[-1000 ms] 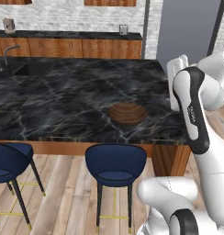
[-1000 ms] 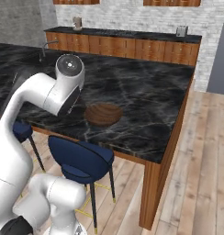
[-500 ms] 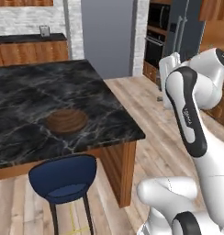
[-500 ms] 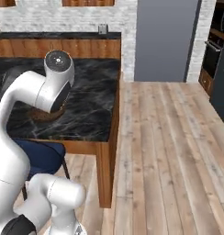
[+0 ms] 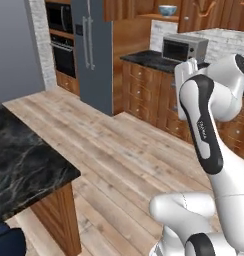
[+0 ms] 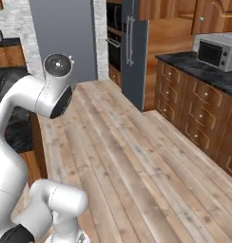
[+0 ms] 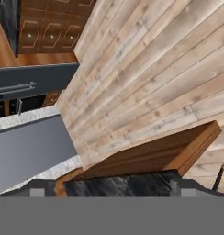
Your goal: Pick up the bowls from the cabinet and place each bowl in front of a stool on the dining counter.
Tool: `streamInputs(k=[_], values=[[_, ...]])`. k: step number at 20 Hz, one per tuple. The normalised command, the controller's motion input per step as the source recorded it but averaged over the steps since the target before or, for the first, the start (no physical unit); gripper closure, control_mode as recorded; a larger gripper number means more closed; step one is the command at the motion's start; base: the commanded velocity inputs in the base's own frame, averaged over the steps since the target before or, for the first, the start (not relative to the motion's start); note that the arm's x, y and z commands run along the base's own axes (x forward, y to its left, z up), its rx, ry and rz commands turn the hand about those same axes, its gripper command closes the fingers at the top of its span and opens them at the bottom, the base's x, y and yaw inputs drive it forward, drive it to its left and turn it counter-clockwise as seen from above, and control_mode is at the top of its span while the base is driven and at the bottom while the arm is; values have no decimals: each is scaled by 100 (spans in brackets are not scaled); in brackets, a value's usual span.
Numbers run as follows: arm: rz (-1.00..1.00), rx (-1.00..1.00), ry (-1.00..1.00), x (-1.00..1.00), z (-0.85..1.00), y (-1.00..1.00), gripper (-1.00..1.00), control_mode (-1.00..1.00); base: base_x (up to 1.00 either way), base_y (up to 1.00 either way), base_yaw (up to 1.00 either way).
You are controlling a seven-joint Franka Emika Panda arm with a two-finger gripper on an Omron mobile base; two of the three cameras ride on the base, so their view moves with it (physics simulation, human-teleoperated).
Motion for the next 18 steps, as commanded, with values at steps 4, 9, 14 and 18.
streamInputs(k=[4, 9, 14, 18], values=[[0, 0, 0, 0, 0, 0, -100, 100, 98, -79, -18], [0, 0, 0, 0, 0, 0, -100, 100, 100, -29, 5], [0, 0, 0, 0, 0, 0, -100, 100, 100, 0, 18], [0, 0, 0, 0, 0, 0, -100, 100, 100, 0, 33]])
